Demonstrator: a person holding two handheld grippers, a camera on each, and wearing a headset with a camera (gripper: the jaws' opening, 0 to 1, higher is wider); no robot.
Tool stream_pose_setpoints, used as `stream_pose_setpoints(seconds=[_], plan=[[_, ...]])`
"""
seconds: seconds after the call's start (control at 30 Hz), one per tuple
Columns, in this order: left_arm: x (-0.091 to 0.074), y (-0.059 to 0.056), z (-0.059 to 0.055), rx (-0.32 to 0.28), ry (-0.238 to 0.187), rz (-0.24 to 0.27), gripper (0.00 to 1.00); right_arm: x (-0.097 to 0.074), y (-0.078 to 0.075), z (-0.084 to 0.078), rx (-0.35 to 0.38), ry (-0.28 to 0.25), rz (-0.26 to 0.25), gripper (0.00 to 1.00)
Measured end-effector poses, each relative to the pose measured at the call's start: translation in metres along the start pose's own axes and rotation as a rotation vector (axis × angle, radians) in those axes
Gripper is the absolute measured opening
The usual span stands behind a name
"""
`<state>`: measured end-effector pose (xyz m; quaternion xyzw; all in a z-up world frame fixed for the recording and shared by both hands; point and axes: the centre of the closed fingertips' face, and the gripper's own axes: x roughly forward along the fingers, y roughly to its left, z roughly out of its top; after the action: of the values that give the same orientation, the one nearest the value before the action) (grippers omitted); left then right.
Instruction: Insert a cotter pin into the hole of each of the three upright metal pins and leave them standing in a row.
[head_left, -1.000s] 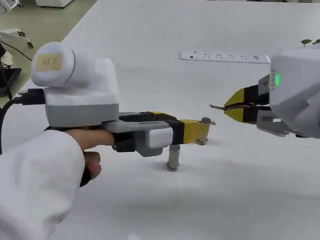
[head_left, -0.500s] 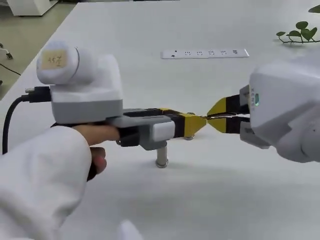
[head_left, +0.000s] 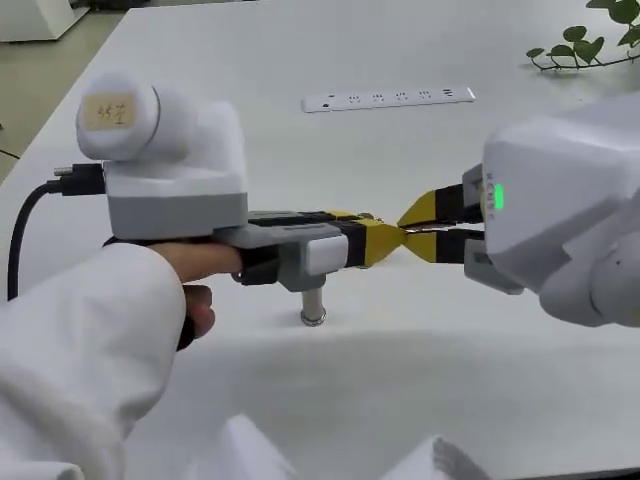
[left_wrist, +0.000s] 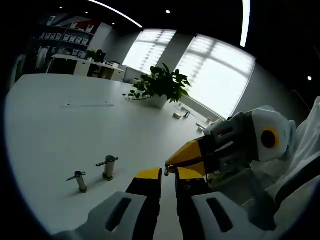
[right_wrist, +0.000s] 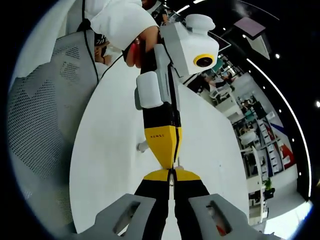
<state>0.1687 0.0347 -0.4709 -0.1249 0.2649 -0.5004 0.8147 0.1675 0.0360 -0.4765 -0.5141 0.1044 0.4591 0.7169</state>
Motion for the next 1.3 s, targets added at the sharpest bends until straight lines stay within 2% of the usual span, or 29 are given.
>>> stream_pose_setpoints(seconds=[0.1,0.43,0.6,0.67,0.7,0.87,0.9,0.93,0.97,1.03,1.3], plan=[[0.001,-0.002,0.0,0.003,0.002,-0.011,0.02,-0.003,0.001,0.0,0.005,0.001,-0.001,0.0],[0.001,0.0,-0.001,0.004,0.008,-0.017,0.0,-0.003,0.004,0.003,0.002,0.001,-0.012,0.0],[-0.001,0.0,-0.002,0.011,0.017,-0.028,0.0,-0.003,0.005,0.006,-0.004,-0.006,-0.002,0.0],[-0.002,0.0,-0.003,-0.006,0.025,-0.036,0.0,-0.003,0.007,0.007,-0.003,-0.01,0.003,0.0],[-0.002,0.0,-0.004,-0.056,0.031,-0.03,0.0,-0.004,0.007,0.007,-0.003,-0.011,0.005,0.0],[-0.001,0.0,-0.005,0.005,0.028,-0.024,0.0,-0.004,0.009,0.007,0.005,-0.016,0.008,0.0],[-0.001,0.0,-0.005,0.0,0.028,-0.025,0.0,-0.004,0.01,0.007,0.011,-0.019,0.01,0.0],[-0.001,0.0,-0.006,-0.041,0.03,-0.026,0.0,-0.005,0.01,0.006,0.01,-0.019,0.012,0.0],[-0.001,0.0,-0.007,-0.049,0.031,-0.027,0.0,-0.005,0.012,0.006,-0.001,-0.021,0.013,0.0],[-0.001,-0.001,-0.006,-0.041,0.026,-0.025,0.0,-0.005,0.012,0.005,-0.022,-0.026,-0.001,0.0],[-0.001,-0.004,-0.008,-0.051,0.032,-0.033,0.0,-0.006,0.013,0.005,0.005,-0.058,0.009,0.0]])
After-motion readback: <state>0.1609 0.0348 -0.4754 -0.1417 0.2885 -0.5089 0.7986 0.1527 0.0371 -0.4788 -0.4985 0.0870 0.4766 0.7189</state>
